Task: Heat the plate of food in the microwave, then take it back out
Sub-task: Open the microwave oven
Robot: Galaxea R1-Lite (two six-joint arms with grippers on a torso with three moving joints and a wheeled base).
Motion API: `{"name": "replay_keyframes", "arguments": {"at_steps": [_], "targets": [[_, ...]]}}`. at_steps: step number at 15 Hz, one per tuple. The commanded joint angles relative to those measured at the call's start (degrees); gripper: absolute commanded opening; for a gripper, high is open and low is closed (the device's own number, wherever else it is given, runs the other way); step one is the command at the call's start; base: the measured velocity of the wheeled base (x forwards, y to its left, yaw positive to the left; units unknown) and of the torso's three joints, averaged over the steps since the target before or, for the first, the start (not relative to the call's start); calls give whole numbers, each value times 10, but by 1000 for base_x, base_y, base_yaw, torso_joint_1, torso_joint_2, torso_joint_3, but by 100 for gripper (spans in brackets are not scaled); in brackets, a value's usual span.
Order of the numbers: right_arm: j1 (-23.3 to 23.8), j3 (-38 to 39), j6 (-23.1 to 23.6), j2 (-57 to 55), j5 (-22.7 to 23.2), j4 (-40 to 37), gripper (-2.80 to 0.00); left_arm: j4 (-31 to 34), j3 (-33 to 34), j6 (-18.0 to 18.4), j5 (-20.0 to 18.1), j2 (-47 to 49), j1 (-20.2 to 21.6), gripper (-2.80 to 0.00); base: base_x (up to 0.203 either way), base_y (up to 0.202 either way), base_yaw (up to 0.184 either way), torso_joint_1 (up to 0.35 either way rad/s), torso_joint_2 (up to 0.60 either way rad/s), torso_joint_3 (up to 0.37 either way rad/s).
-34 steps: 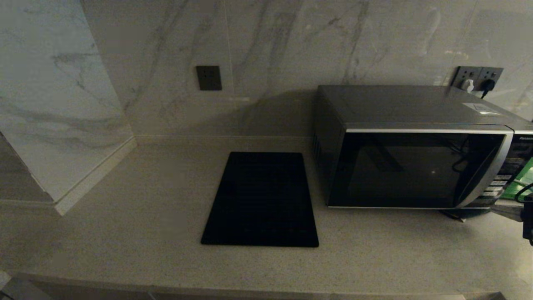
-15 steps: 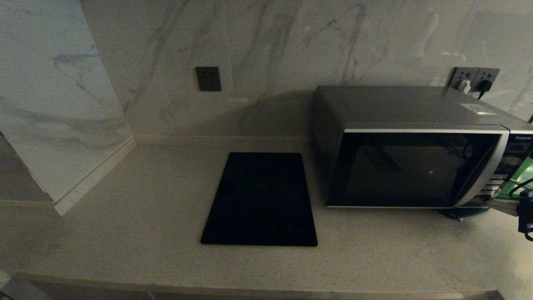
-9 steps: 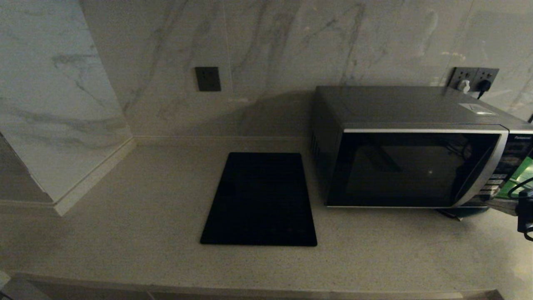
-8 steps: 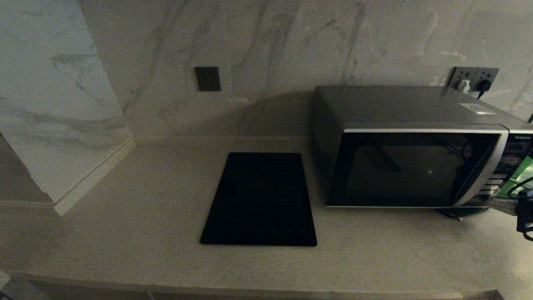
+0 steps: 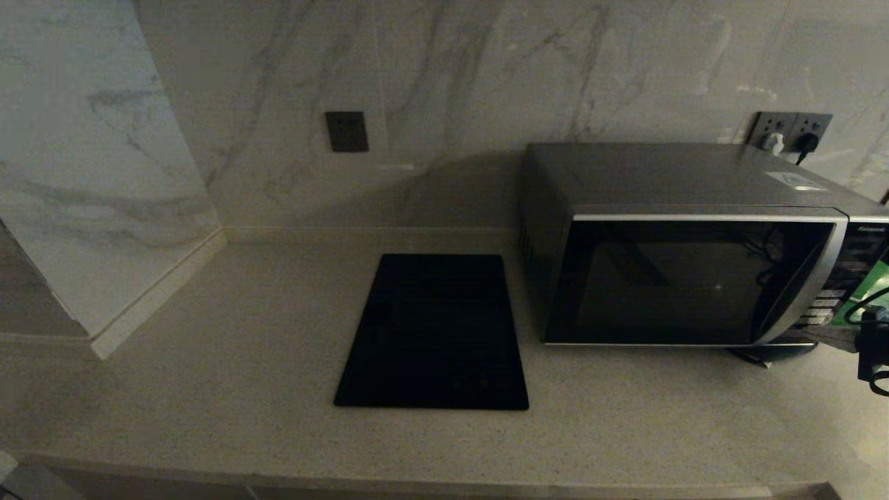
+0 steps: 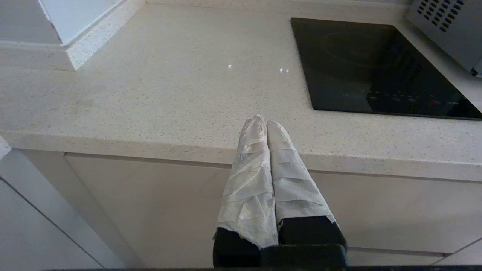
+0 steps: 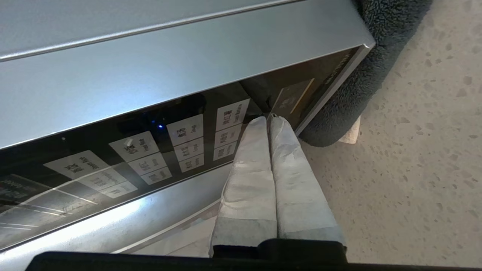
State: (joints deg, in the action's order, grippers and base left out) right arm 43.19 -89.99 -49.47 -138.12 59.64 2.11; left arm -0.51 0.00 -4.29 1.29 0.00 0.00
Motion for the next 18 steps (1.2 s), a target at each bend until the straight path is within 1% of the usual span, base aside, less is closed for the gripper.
{"name": "replay_keyframes", "arguments": {"at_steps": [1,5,10,11,13,15,18], "targets": [[0,6,-3,8,3,1,-280,0,0,0,0,1,0,-280,0,0,0,0,0,0],[27,72,4,89,3,0,-280,0,0,0,0,1,0,-280,0,0,0,0,0,0],[64,180,25,264,-6,-2,-280,0,0,0,0,1,0,-280,0,0,0,0,0,0],[69,199,27,302,-16,-2,-280,0,0,0,0,0,0,-280,0,0,0,0,0,0],[73,225,28,379,-51,-16,-280,0,0,0,0,0,0,-280,0,0,0,0,0,0],[74,231,32,450,-89,-51,-280,0,0,0,0,1,0,-280,0,0,0,0,0,0],[58,232,58,546,-133,-110,-280,0,0,0,0,0,0,-280,0,0,0,0,0,0]]}}
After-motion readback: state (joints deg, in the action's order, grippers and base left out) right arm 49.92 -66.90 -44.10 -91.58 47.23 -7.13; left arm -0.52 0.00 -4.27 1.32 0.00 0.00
